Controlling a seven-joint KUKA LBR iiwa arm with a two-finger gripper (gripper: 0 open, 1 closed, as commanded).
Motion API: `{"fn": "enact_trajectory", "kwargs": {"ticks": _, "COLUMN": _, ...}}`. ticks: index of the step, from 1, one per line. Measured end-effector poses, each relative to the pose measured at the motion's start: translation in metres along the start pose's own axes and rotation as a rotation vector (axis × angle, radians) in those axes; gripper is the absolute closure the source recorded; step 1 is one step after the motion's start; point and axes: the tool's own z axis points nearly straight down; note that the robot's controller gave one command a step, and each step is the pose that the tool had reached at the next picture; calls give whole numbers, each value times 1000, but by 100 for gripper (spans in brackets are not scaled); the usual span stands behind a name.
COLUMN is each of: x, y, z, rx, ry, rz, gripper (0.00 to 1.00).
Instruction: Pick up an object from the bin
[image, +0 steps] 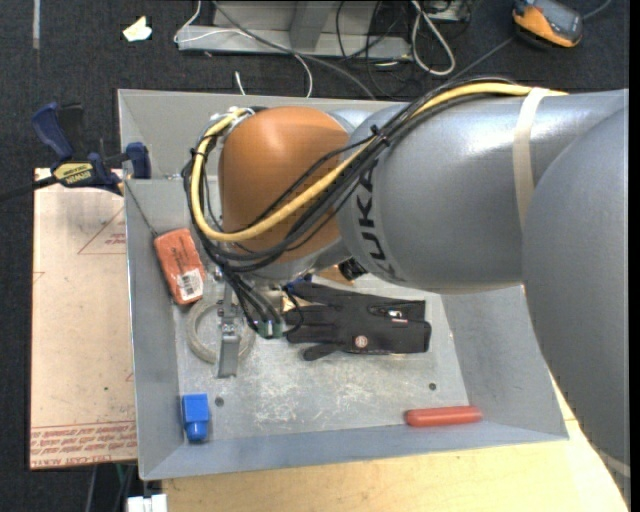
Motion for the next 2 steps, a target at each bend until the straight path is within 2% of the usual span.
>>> {"fn": "enact_trajectory", "kwargs": {"ticks": 1, "x": -2, "y": -1, "z": -4, "rx": -1, "ry": -7, "rz": 4, "gripper": 0}}
{"fn": "enact_trajectory", "kwargs": {"ticks": 2, "x": -64, "y": -25, "z": 37, "rx": -3, "ry": -8, "rz": 20, "gripper": 100}}
